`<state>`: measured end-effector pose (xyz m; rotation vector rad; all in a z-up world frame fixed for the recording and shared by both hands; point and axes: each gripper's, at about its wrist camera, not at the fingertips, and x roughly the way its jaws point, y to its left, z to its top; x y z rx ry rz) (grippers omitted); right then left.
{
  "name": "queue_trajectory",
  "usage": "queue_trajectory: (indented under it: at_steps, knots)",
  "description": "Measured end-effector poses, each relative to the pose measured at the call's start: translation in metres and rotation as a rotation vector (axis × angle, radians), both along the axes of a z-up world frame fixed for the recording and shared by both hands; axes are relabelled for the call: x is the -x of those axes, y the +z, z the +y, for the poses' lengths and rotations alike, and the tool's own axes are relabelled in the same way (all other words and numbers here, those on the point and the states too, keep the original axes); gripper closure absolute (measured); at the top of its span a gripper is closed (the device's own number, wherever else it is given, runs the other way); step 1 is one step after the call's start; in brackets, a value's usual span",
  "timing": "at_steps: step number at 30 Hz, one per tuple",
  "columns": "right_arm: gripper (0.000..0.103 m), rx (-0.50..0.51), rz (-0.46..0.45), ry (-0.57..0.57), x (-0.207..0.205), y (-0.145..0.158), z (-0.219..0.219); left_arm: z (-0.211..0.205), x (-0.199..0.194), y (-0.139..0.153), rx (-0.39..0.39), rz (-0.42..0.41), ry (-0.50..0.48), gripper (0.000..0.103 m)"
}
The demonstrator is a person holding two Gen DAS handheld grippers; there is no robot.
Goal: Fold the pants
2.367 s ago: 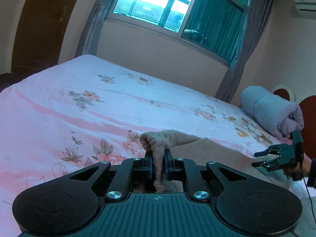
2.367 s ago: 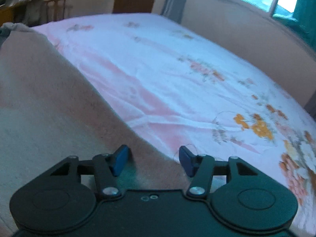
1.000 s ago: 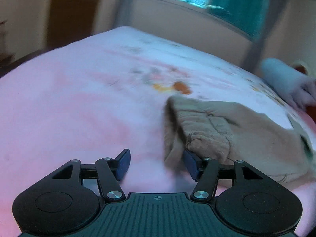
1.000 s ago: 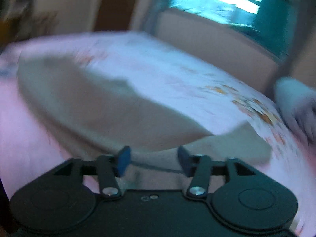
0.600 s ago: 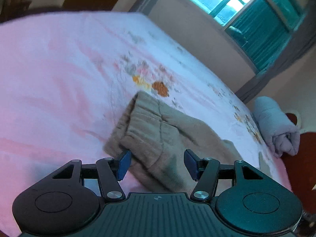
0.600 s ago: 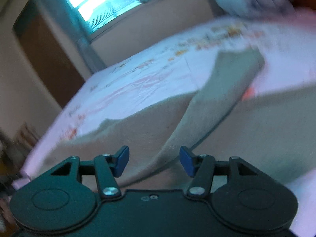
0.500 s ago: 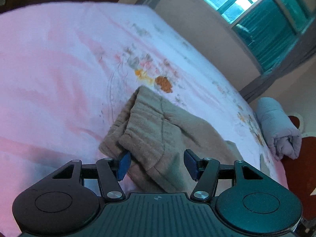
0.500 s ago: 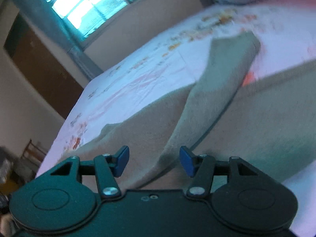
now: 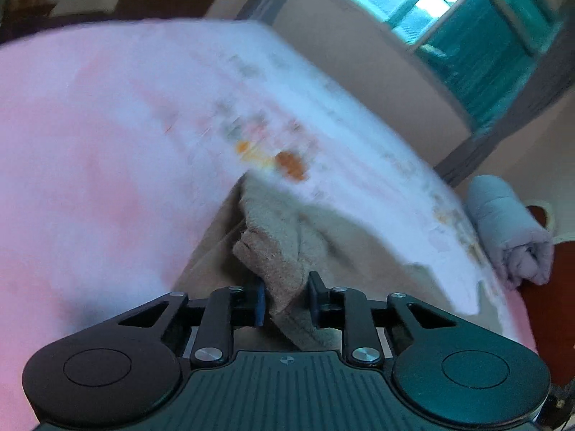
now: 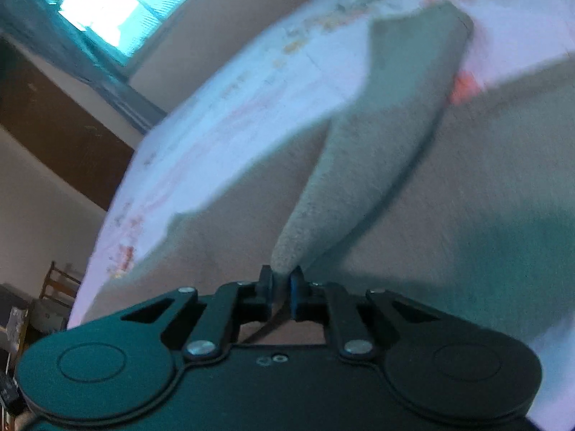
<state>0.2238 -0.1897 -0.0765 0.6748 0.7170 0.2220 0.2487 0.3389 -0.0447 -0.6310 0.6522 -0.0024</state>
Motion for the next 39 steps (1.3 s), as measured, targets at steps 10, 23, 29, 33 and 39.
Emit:
queue_trajectory:
  at_steps: [10, 23, 29, 33, 39]
  knots:
    - [0.103, 0.072, -0.289, 0.046, 0.07, 0.055, -0.009, 0.025, 0.002, 0.007, 0.097, -0.131, -0.101, 0.08]
    - [0.103, 0.09, -0.148, 0.061, 0.073, 0.002, 0.001, 0.022, 0.001, -0.013, 0.077, -0.104, -0.087, 0.08]
    - [0.103, 0.129, -0.195, 0.063, 0.06, 0.009, 0.001, 0.022, -0.003, -0.036, 0.037, 0.024, -0.075, 0.08]
    - [0.103, 0.118, -0.041, 0.094, 0.053, -0.036, -0.002, 0.029, 0.011, -0.05, 0.098, 0.012, -0.063, 0.08]
    - [0.101, 0.133, -0.094, 0.078, 0.051, -0.019, 0.002, 0.022, 0.005, -0.03, 0.027, -0.025, -0.079, 0.08]
